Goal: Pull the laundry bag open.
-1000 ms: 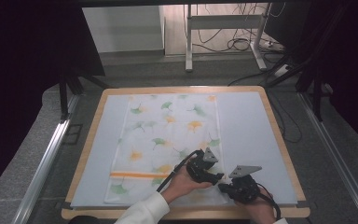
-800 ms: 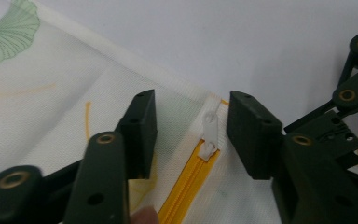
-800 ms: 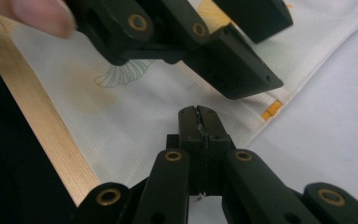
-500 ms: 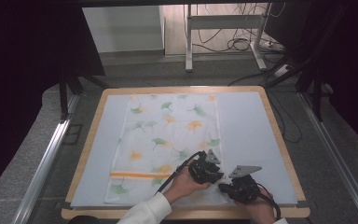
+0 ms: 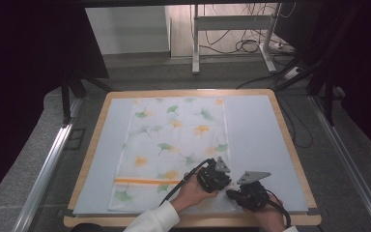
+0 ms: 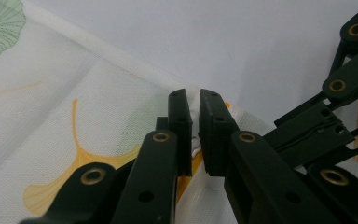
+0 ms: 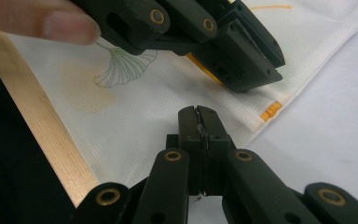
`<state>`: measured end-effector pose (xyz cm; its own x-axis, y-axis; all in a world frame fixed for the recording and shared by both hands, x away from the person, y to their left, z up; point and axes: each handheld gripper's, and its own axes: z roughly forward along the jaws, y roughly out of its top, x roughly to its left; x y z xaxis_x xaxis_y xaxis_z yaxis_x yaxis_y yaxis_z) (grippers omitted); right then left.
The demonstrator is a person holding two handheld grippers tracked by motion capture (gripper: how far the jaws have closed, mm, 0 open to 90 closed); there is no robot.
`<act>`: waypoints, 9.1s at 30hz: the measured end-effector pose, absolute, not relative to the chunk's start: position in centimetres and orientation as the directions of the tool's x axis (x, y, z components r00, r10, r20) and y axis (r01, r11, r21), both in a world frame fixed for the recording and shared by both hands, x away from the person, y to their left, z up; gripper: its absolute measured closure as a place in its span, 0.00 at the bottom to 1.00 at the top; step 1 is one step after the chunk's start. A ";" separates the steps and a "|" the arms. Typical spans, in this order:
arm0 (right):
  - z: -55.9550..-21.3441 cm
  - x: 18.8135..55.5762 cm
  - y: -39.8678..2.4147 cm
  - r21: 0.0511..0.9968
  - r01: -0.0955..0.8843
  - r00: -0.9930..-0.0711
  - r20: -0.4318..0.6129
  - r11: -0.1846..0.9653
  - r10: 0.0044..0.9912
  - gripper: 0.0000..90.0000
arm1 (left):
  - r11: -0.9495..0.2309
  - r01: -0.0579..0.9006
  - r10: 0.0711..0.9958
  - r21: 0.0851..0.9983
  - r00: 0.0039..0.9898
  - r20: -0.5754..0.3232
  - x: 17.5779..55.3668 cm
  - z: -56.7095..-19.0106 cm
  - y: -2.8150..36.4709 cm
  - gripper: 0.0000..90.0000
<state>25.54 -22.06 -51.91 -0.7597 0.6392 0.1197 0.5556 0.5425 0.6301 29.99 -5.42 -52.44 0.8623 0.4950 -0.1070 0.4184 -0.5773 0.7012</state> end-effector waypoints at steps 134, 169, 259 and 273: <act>-52.0 29.5 -22.9 0.588 0.710 -0.635 0.298 0.387 0.712 0.99 | -0.619 0.399 0.520 0.677 0.854 -0.028 29.4 -52.4 -2.6 1.00; -52.1 29.5 -23.1 0.592 0.708 -0.639 0.303 0.386 0.708 0.99 | -0.597 0.442 0.559 0.669 0.828 -0.048 29.8 -52.6 0.4 1.00; -52.1 29.4 -23.1 0.598 0.701 -0.645 0.298 0.389 0.704 0.99 | -0.586 0.503 0.612 0.635 0.788 -0.059 29.4 -52.4 5.5 1.00; -52.1 29.4 -23.1 0.598 0.700 -0.645 0.296 0.390 0.704 0.99 | -0.582 0.516 0.624 0.629 0.779 -0.061 29.1 -52.4 6.7 1.00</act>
<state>29.44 -23.13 -52.07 -0.6455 0.7042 0.2958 0.6999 0.3904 0.5981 29.06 6.67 -52.39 0.7790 0.6240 -0.0614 0.5156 -0.5817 0.6292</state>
